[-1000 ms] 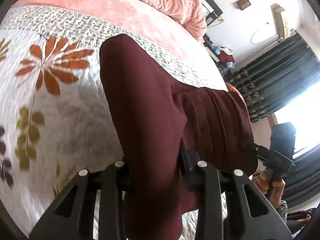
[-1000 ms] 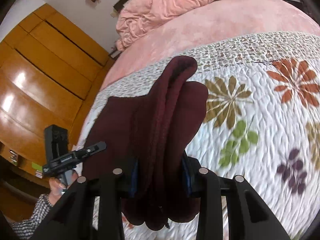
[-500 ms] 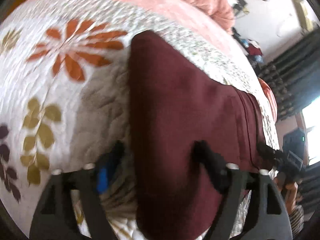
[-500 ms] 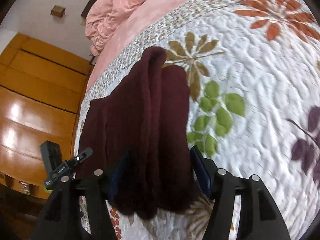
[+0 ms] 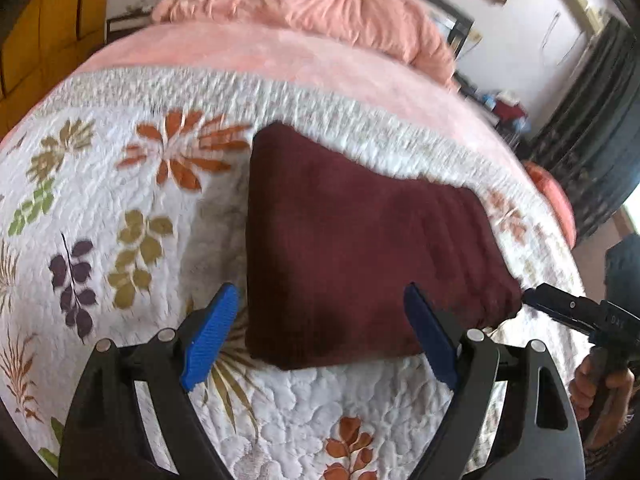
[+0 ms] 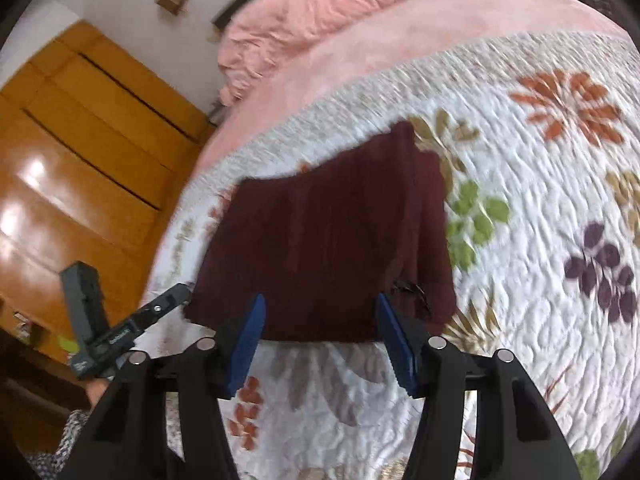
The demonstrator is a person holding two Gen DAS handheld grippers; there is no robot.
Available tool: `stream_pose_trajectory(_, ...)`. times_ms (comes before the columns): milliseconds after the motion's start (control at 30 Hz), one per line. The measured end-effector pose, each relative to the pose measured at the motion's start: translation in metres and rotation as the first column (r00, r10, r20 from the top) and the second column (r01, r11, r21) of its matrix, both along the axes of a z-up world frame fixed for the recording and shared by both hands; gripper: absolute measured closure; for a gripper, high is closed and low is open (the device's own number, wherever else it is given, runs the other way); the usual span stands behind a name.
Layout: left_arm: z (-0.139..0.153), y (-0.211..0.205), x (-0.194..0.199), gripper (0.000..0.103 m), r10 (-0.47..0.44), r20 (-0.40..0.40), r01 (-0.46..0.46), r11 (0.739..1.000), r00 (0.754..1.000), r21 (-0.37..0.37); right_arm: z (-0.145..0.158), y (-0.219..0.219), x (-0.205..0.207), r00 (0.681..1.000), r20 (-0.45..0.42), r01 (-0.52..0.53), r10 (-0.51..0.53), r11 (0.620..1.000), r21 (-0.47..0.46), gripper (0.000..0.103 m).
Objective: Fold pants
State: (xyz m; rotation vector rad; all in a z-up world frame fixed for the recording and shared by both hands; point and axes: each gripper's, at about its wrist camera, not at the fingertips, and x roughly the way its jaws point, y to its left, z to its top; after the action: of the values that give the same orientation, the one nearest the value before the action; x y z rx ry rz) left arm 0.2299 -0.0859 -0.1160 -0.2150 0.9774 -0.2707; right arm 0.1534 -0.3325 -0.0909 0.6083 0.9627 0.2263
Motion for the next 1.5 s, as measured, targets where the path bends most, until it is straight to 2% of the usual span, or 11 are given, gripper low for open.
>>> stream_pose_trajectory(100, -0.025, 0.000, 0.004, 0.020, 0.016, -0.092, -0.014, 1.000, 0.996, 0.022, -0.015, -0.004, -0.004, 0.998, -0.058, 0.031, -0.030, 1.000, 0.003, 0.047)
stream_pose_trajectory(233, -0.035, 0.010, 0.000, 0.020, 0.051, -0.111, -0.055, 0.998, 0.992, -0.028, -0.023, -0.008, -0.009, 0.997, -0.062, 0.041, -0.040, 0.999, 0.014, 0.049)
stream_pose_trajectory(333, -0.016, 0.008, -0.012, 0.019, 0.059, -0.063, -0.057, 0.998, 0.996, 0.033, -0.014, -0.010, -0.018, 0.994, -0.072, 0.078, -0.080, 0.997, -0.028, 0.048)
stream_pose_trajectory(433, 0.006, 0.002, -0.028, 0.012, 0.051, -0.021, -0.048, 0.993, 0.998, 0.106, 0.002, -0.004, -0.034, 0.995, -0.044, 0.088, -0.092, 0.992, -0.089, 0.047)
stream_pose_trajectory(600, 0.032, -0.002, -0.058, 0.007, 0.042, -0.006, -0.041, 0.990, 0.999, 0.132, 0.027, 0.021, -0.061, 0.994, -0.024, 0.097, -0.105, 0.968, -0.234, 0.028)
stream_pose_trajectory(667, 0.040, -0.003, -0.069, 0.005, 0.049, 0.007, -0.050, 0.988, 0.999, 0.146, 0.032, 0.027, -0.069, 0.992, -0.023, 0.112, -0.122, 0.962, -0.251, 0.017)
stream_pose_trajectory(800, 0.053, 0.000, -0.089, 0.003, 0.077, 0.026, -0.080, 0.982, 0.997, 0.172, 0.042, 0.035, -0.083, 0.990, -0.030, 0.123, -0.135, 0.960, -0.252, 0.008)
stream_pose_trajectory(900, 0.059, -0.001, -0.099, 0.003, 0.073, 0.033, -0.078, 0.972, 0.997, 0.223, 0.049, 0.040, -0.088, 0.991, -0.031, 0.115, -0.129, 0.955, -0.274, 0.008)
stream_pose_trajectory(1100, 0.078, -0.001, -0.119, 0.003, 0.052, 0.063, -0.067, 0.965, 0.997, 0.252, 0.065, 0.056, -0.102, 0.991, -0.039, 0.110, -0.129, 0.939, -0.325, 0.005)
stream_pose_trajectory(1233, 0.090, 0.000, -0.133, 0.003, 0.038, 0.085, -0.058, 0.969, 0.996, 0.240, 0.077, 0.062, -0.110, 0.990, -0.024, 0.119, -0.137, 0.921, -0.371, 0.004)
stream_pose_trajectory(1500, 0.116, -0.001, -0.160, 0.003, 0.010, 0.132, -0.039, 0.974, 0.991, 0.224, 0.100, 0.077, -0.124, 0.993, 0.004, 0.114, -0.121, 0.920, -0.374, 0.004)
